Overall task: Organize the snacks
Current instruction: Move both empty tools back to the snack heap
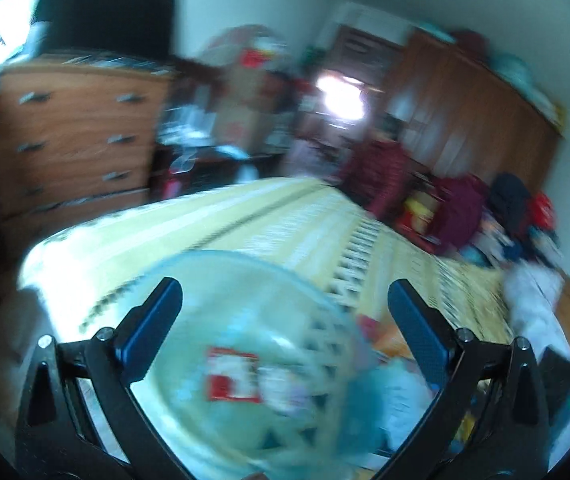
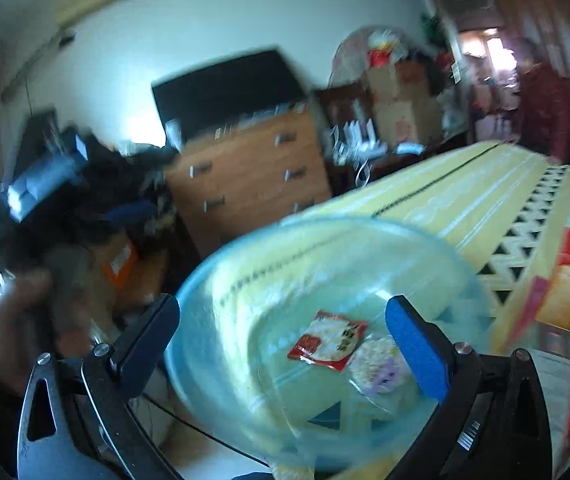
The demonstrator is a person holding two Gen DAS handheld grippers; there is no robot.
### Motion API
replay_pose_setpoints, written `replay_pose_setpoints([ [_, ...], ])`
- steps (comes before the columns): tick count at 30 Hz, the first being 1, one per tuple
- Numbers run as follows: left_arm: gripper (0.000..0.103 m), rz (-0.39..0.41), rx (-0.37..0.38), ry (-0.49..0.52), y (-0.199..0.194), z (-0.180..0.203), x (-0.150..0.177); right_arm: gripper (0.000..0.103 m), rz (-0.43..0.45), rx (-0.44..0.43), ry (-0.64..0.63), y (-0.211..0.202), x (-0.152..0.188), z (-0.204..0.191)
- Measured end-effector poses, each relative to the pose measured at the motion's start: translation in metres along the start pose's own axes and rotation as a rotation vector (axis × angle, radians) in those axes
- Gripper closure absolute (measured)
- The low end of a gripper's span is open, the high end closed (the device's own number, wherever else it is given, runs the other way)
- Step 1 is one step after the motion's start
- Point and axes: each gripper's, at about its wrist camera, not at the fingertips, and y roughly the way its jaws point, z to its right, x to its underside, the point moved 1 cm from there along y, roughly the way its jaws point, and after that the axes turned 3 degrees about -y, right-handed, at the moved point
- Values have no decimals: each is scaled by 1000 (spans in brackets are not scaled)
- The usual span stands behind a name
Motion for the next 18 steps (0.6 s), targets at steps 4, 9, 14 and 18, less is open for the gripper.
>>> replay_pose_setpoints([
  [4,0,-62,148,56,9,57,15,0,119,396,27,-110,23,56],
  [9,0,-113,171,26,19,73,24,0,-166,776,143,-126,87,148],
  [14,0,-126,159,43,13,82,26,0,-232,745,69,-79,104,130],
  [18,0,-122,135,53,10,84,28,0,-191,705,85,-86,106,118],
])
